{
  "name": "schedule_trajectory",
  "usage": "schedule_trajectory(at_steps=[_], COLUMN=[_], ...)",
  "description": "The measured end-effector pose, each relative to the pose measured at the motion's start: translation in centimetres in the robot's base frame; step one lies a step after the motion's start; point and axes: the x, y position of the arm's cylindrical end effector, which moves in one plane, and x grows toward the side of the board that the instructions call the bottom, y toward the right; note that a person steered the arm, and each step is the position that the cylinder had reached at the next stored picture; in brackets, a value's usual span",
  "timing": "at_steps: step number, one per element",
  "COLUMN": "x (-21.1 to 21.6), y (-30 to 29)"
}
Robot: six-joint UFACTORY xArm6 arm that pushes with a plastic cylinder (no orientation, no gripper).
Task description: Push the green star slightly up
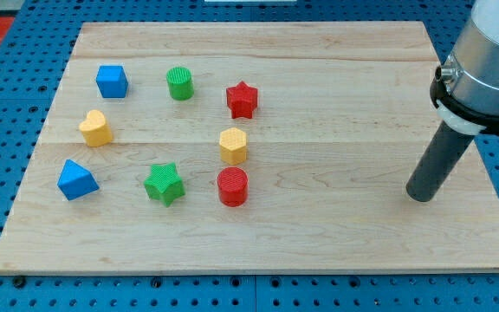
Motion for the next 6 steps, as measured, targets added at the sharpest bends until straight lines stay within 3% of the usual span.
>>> schedule_trajectory(at_steps=[3, 5, 6], x=[1.8, 2.3, 7.6], y=[-0.3, -3.6, -5.9])
